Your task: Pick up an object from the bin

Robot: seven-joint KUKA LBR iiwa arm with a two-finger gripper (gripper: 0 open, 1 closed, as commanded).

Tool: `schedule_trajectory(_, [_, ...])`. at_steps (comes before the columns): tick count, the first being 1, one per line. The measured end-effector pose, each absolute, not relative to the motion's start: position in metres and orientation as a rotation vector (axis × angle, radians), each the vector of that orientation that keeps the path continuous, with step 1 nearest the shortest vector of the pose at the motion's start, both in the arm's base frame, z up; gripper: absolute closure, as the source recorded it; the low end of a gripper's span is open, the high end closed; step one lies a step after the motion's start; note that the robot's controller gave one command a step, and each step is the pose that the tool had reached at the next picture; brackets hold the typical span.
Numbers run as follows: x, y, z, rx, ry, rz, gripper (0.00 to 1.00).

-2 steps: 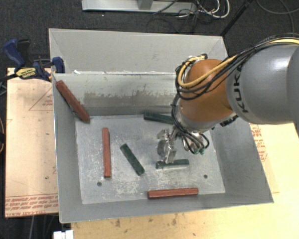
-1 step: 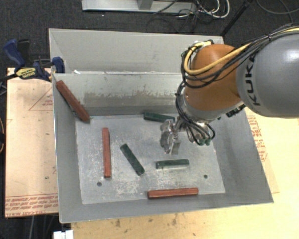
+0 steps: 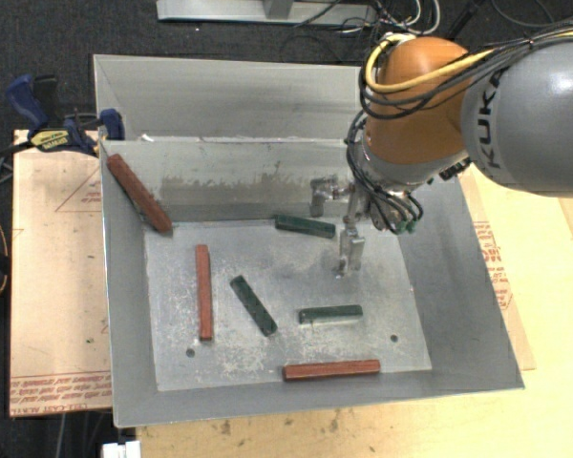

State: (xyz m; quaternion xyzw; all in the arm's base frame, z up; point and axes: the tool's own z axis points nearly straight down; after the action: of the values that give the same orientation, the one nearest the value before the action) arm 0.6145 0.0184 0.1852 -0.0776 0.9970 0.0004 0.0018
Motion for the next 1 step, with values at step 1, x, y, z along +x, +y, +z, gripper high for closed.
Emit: schedule_trajectory(1, [0.6144, 0.0186, 0.1852, -0.244, 3.129, 0.002, 0.00])
